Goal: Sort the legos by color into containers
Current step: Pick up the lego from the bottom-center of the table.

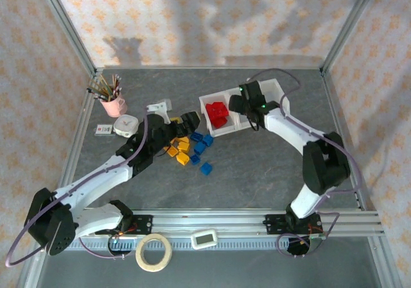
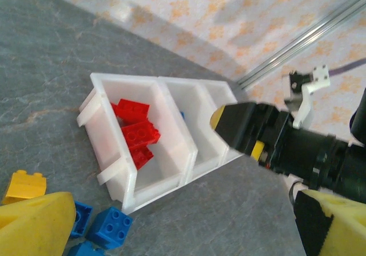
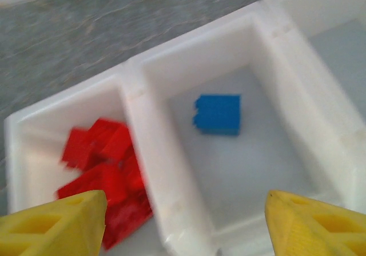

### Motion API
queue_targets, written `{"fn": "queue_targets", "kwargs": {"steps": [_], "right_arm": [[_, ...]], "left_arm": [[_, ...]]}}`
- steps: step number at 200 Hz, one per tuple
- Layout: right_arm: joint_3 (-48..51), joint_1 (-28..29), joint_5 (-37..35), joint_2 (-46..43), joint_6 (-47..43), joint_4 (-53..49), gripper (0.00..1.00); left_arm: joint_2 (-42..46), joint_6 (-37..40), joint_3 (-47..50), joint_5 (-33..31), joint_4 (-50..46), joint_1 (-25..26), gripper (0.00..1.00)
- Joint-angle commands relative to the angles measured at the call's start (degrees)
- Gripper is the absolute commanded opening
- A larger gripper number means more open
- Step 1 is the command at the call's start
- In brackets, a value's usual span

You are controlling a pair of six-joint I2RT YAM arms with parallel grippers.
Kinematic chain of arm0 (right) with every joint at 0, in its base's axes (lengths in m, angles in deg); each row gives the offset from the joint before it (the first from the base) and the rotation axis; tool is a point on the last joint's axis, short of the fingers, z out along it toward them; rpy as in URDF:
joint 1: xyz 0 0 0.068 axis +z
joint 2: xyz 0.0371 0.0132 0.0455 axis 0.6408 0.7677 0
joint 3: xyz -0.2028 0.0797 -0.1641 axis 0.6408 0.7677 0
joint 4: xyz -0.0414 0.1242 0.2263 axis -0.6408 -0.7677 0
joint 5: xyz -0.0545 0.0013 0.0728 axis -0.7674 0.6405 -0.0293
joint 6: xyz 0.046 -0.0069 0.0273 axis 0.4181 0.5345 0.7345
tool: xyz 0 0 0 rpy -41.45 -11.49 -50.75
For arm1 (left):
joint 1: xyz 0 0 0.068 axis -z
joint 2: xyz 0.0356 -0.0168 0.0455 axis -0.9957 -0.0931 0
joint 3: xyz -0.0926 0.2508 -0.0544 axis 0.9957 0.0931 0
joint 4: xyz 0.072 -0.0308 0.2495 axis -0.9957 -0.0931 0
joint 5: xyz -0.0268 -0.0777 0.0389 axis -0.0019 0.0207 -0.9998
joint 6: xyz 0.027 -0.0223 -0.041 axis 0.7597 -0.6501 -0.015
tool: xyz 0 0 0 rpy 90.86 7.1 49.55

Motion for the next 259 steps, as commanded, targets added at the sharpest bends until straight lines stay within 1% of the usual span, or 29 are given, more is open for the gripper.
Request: {"fn": "queue_targets", "kwargs": {"steps": [1, 24, 55, 68, 82, 102, 131, 172, 195, 214, 259], "right_arm": [[3.5, 2.7, 2.1, -4.9, -0.2, -1.2, 0.74], [7.0, 6.1, 3.5, -8.2, -1.0, -2.3, 0.75], [11.9, 12.8, 5.1, -10.9, -2.1, -2.1, 0.77], [14.0, 16.5, 3.7, -11.6, -2.4, -1.3, 0.78], [15.4, 20.6, 1.6, -11.4, -2.9, -1.2, 0.79], [17.4, 25.7, 1.1, -11.2, -3.0, 0.2, 0.81], [19.7, 30.5, 0.6, -9.0, -2.1, 2.5, 0.83], [19.0, 33.0, -1.4, -2.9, -2.6, 3.8, 0.83], [17.7, 33.0, -2.5, 0.0, -3.6, 4.1, 0.80], [16.4, 33.0, -4.3, 2.3, -3.8, 3.9, 0.76], [15.4, 33.0, -4.4, 5.2, -3.9, 4.7, 0.62]], "left_arm": [[4.0, 0.7, 2.3, -0.6, -3.0, -0.2, 0.99], [7.7, 0.0, 4.8, -2.0, -5.9, -0.3, 0.99], [12.6, -1.4, 7.6, -3.6, -10.6, -0.2, 0.99], [14.4, -2.1, 8.7, -4.2, -12.5, -0.3, 0.99], [16.3, -2.7, 9.7, -5.0, -14.5, -0.3, 0.99], [18.8, -3.5, 11.0, -6.1, -16.9, -0.3, 0.99], [21.2, -4.7, 12.6, -7.2, -19.2, -0.3, 0.99], [23.0, -6.0, 14.5, -8.0, -20.0, -0.3, 0.99], [23.8, -6.3, 15.2, -8.7, -20.0, -0.4, 0.99], [24.3, -6.3, 15.4, -9.1, -20.4, -0.4, 0.99], [25.8, -6.1, 15.2, -9.6, -21.7, -0.5, 0.99]]}}
